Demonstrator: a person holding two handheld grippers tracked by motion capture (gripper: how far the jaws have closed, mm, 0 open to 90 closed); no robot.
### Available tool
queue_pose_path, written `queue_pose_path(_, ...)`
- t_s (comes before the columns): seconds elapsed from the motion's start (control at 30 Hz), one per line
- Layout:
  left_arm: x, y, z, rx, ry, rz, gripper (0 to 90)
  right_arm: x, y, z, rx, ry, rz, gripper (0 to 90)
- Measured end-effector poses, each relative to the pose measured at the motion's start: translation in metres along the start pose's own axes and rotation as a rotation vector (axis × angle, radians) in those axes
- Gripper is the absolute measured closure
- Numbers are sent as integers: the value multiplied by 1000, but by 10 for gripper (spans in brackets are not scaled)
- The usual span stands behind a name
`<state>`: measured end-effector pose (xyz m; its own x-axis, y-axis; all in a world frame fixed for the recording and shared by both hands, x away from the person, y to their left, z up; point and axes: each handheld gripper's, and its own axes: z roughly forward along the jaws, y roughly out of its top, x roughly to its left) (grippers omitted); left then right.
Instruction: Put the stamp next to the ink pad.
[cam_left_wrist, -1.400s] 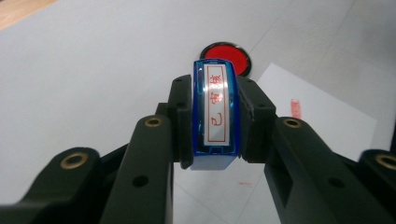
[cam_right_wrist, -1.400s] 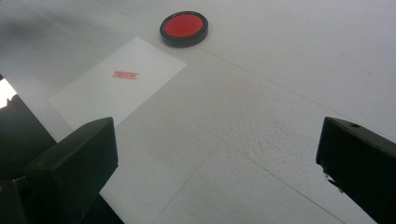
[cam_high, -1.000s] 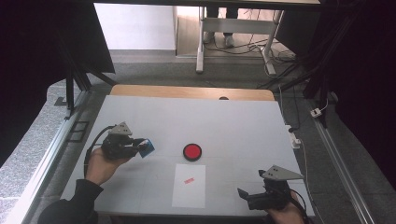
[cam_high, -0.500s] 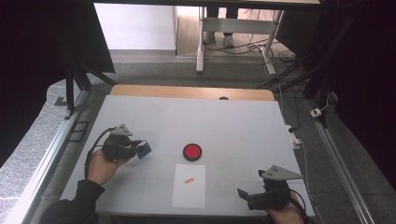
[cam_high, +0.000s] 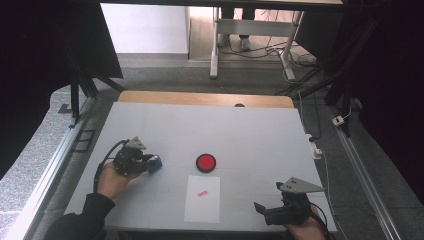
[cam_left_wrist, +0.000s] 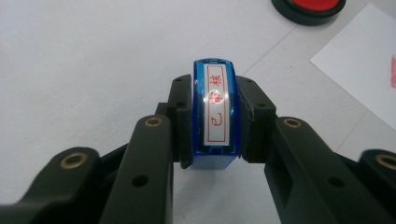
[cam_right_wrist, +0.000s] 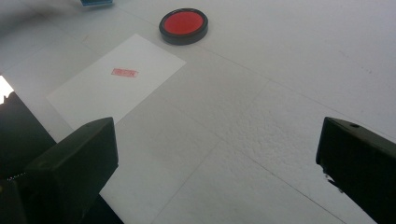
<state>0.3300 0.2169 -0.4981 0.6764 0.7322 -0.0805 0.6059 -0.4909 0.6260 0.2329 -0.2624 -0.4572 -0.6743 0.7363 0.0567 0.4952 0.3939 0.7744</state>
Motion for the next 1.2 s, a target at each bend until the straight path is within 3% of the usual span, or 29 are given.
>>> queue_pose_path(0.23, 1, -1, 3, 18, -5, -6, 692, 0, 0, 0, 1, 0, -1, 0)
queue_pose_path(0.4, 1, -1, 1, -13, -17, -13, 590, 0, 0, 0, 1, 1, -1, 0)
queue_pose_path(0.53, 2, 0, -1, -29, -39, -50, 522, 0, 0, 0, 0, 0, -1, 0)
queue_pose_path(0.8, 3, 2, -8, -64, -65, -82, 374, 0, 0, 0, 0, -1, 1, 0)
queue_pose_path(1.2, -10, 7, -27, -122, -77, -37, 178, 0, 0, 0, 1, 0, 2, 0)
